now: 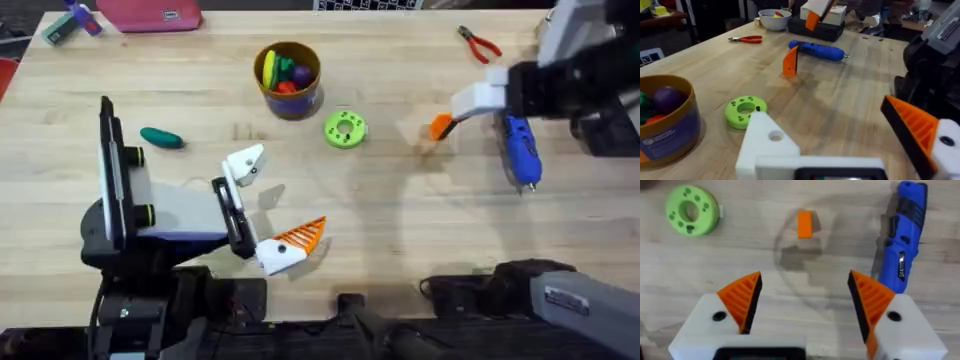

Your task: Pick up the gripper from the table and insert it into the empty holder that is missing its gripper. Then pick up a screw, insert it into the mounting hole, and use the screwdriver to tighten it. Finally, clean up the table by picking up the vegetable and placing it into the bucket.

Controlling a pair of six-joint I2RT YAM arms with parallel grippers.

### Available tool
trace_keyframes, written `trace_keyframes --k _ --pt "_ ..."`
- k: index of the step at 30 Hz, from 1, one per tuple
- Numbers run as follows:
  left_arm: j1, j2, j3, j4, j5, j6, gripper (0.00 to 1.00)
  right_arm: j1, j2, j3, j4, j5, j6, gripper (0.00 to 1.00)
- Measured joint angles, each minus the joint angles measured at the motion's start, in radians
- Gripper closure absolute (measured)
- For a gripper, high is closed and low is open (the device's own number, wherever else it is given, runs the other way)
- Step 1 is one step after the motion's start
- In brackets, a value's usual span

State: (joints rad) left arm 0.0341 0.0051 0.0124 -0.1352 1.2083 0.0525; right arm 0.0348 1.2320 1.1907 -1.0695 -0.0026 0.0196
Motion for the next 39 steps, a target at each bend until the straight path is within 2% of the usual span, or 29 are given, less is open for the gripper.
trace_keyframes --k 7,12,27,35,39 --pt "0.0 0.0 0.0 0.0 0.0 0.0 0.013 0.025 0.247 0.144 -0.077 0.02 -0.021 0.009" --pt "0.0 0.0 0.0 0.0 0.0 0.0 0.013 0.031 0.347 0.171 -0.077 0.082 -0.027 0.024" --pt "0.0 0.0 0.0 0.0 0.0 0.0 0.013 0.061 0.507 0.172 0.02 0.114 -0.051 0.083" --pt "0.0 0.0 0.0 0.0 0.0 0.0 0.013 0.058 0.51 0.155 0.062 0.073 -0.051 0.104" --pt "0.0 0.0 0.0 0.0 0.0 0.0 0.014 0.055 0.51 0.123 0.061 0.064 -0.05 0.169"
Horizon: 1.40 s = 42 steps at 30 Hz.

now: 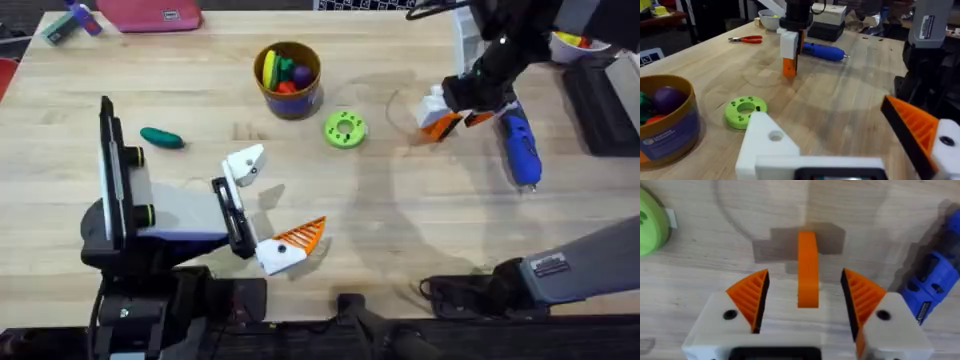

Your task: Pick up the gripper from the table and insert it into the empty holder that is missing its gripper. Then pick up a screw, insert it into the mounting hole, and use the screwdriver to tighten it. Finally, clean up the table by picking up the vegetable and placing it into the bucket.

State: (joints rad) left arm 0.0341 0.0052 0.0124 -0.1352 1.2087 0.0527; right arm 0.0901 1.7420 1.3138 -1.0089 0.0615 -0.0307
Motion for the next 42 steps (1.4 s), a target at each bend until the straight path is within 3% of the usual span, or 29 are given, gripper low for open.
trace_keyframes --k 17,28,42 --pt "0.0 0.0 0.0 0.0 0.0 0.0 0.014 -0.03 -0.022 -0.009 0.016 -0.033 0.0 0.228" --pt "0.0 0.0 0.0 0.0 0.0 0.0 0.013 -0.03 -0.066 -0.009 0.018 -0.033 0.0 0.387" --pt "0.0 0.0 0.0 0.0 0.0 0.0 0.014 -0.03 -0.056 -0.026 0.022 -0.033 0.0 0.471"
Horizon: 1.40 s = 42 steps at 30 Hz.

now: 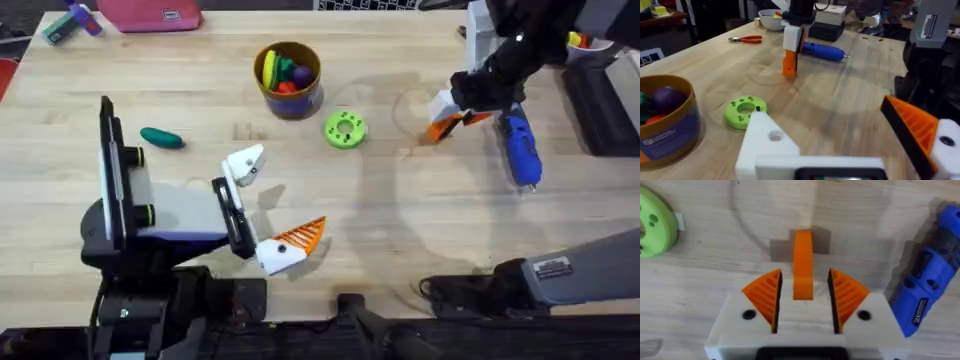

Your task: Pick up the gripper from the table and insert it into the empty holder that is missing its gripper. Then pick up a screw, insert it into the mounting hole, and use the screwdriver to tighten it. Finally, clean up the table by picking up the vegetable and placing it into the bucket.

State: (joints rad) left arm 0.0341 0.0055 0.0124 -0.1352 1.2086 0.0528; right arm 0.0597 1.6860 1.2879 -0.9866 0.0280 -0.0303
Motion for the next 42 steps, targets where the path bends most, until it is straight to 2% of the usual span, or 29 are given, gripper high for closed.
trace_keyframes --k 8,11,15,22,30,35,38,42 --pt "0.0 0.0 0.0 0.0 0.0 0.0 0.014 0.0 0.002 -0.003 0.005 0.0 0.0 0.593" --pt "0.0 0.0 0.0 0.0 0.0 0.0 0.014 0.0 0.002 -0.003 0.011 0.0 0.0 0.604" --pt "0.0 0.0 0.0 0.0 0.0 0.0 0.014 0.0 0.002 -0.003 0.015 0.0 0.0 0.682" --pt "0.0 0.0 0.0 0.0 0.0 0.0 0.014 0.002 0.002 -0.003 0.019 0.0 0.0 0.982" --pt "0.0 0.0 0.0 0.0 0.0 0.0 0.013 0.009 0.002 -0.003 0.017 0.001 0.002 0.987" --pt "0.0 0.0 0.0 0.0 0.0 0.0 0.013 0.019 -0.003 -0.003 0.003 -0.003 0.052 0.988" --pt "0.0 0.0 0.0 0.0 0.0 0.0 0.014 0.029 -0.047 -0.01 -0.001 -0.038 0.086 0.989" --pt "0.0 0.0 0.0 0.0 0.0 0.0 0.014 0.051 -0.173 -0.012 0.02 -0.107 0.113 0.989"
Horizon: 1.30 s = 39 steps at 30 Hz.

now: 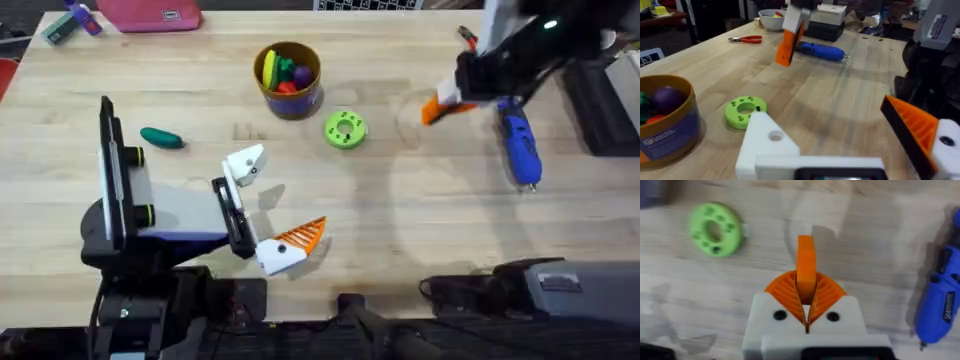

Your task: Pick up the gripper from the table and insert it into the empty holder that is missing its gripper. Then pick up a screw, insert it into the mounting hole, and use the screwdriver to tighten it. Finally, clean up the table by picking up the vegetable and placing it into the bucket.

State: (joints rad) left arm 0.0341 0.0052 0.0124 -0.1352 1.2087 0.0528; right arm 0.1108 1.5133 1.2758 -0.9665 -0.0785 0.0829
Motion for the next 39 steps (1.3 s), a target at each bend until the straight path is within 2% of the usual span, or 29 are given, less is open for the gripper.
trace_keyframes --k 5,8,15,19,24,27,33,39 --pt "0.0 0.0 0.0 0.0 0.0 0.0 0.014 0.041 -0.167 0.0 0.049 -0.091 0.056 0.989" --pt "0.0 0.0 0.0 0.0 0.0 0.0 0.014 0.051 -0.243 -0.029 0.137 -0.167 0.094 0.989" --pt "0.0 0.0 0.0 0.0 0.0 0.0 0.014 0.051 -0.39 -0.265 0.47 -0.393 0.213 0.99" --pt "0.0 0.0 0.0 0.0 0.0 0.0 0.013 0.051 -0.442 -0.431 0.744 -0.571 0.338 0.99" --pt "0.0 0.0 0.0 0.0 0.0 0.0 0.014 0.051 -0.456 -0.605 1.129 -0.774 0.547 0.991" --pt "0.0 0.0 0.0 0.0 0.0 0.0 0.014 0.051 -0.456 -0.686 1.294 -0.862 0.67 0.991" --pt "0.0 0.0 0.0 0.0 0.0 0.0 0.014 0.051 -0.435 -0.739 1.382 -1.015 0.803 0.991" --pt "0.0 0.0 0.0 0.0 0.0 0.0 0.014 0.051 -0.322 -0.742 1.461 -1.2 0.838 0.991"
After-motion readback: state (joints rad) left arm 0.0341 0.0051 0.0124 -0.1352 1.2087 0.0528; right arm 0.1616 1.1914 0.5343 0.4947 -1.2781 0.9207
